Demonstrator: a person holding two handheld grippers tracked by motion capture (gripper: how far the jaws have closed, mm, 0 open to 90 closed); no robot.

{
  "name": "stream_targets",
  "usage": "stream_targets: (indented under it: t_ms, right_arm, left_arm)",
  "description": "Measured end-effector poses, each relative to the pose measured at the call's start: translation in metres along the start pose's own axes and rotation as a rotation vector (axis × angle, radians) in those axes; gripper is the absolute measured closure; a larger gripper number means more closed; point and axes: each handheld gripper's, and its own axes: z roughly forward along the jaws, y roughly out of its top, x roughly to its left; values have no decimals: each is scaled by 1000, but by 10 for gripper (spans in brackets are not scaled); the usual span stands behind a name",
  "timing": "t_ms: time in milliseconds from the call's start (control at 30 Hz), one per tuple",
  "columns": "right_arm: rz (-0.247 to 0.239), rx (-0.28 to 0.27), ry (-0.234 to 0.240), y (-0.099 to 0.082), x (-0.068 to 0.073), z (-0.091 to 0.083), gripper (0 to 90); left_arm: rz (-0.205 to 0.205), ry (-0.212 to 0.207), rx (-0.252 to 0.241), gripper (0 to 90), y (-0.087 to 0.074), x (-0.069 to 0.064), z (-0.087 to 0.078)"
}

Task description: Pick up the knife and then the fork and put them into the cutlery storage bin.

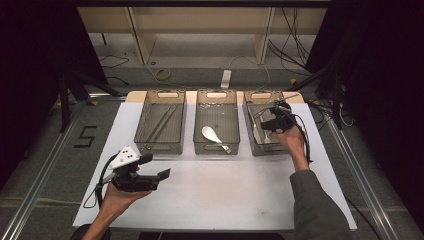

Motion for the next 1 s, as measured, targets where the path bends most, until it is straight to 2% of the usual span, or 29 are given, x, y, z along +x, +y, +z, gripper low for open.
stream_targets:
  t_ms: [100, 200, 267, 300, 400, 633, 833, 1000]
  right_arm:
    - [-25, -67, 70, -11, 10, -18, 387]
    - [-52, -166, 164, -31, 25, -43, 343]
    - [-60, -215, 201, -42, 34, -56, 326]
    - [-58, -247, 244, -49, 39, -63, 318]
    - [-65, -296, 297, -65, 49, -77, 292]
    - [-88, -378, 363, -101, 72, -97, 246]
    - [-87, -427, 393, -128, 82, -101, 242]
    - [-98, -427, 402, -144, 87, -101, 231]
  left_arm:
    - [-12, -7, -13, 157, 0, 1, -1]
    - [-20, -7, -10, 157, 0, 2, 0]
    - [-16, -5, 0, 157, -1, 2, 2]
    - [-14, -5, 2, 157, -1, 1, 3]
    - [-19, -11, 1, 157, -1, 1, 3]
    - [-18, -35, -2, 157, -1, 1, 2]
    - [-11, -46, -6, 157, -1, -2, 2]
    - [-8, -53, -14, 157, -1, -3, 1]
